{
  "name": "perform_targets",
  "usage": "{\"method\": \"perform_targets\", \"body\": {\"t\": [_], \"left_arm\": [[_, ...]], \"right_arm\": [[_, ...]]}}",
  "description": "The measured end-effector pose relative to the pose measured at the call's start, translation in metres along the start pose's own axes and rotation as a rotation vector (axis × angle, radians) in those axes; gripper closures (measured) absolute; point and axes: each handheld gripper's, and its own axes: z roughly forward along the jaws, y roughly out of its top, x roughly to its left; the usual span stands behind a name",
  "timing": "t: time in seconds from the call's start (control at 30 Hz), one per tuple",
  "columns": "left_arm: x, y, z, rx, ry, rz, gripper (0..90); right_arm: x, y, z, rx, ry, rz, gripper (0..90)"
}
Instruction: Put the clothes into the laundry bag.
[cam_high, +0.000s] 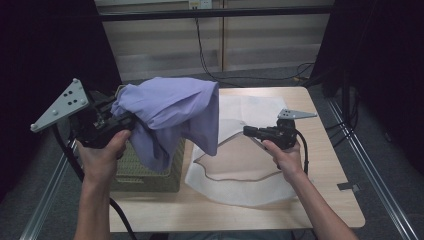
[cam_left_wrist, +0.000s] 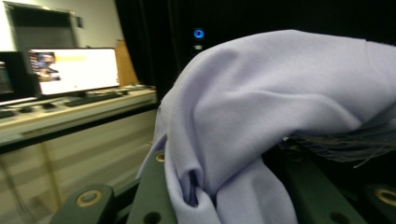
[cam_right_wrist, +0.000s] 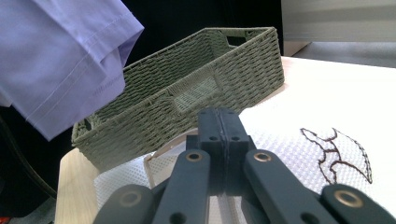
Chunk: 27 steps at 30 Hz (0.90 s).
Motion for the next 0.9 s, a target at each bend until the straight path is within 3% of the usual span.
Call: {"method": "perform_targets", "body": {"t": [0.2, 0.53, 0.9], "left_arm": [[-0.009, -0.007, 0.019, 0.035, -0.036, 0.016, 72.0], [-0.021, -0.021, 0.048, 0.088, -0.114, -0.023, 72.0], [-0.036, -0.024, 0.061, 0.108, -0.206, -0.028, 71.9]], "right_arm": [[0.000, 0.000, 0.000, 0.001, -0.003, -0.002, 90.0], [0.000, 0.001, 0.000, -0.002, -0.002, -0.003, 90.0], [0.000, 0.001, 0.001, 0.002, -0.005, -0.003, 90.0]]}}
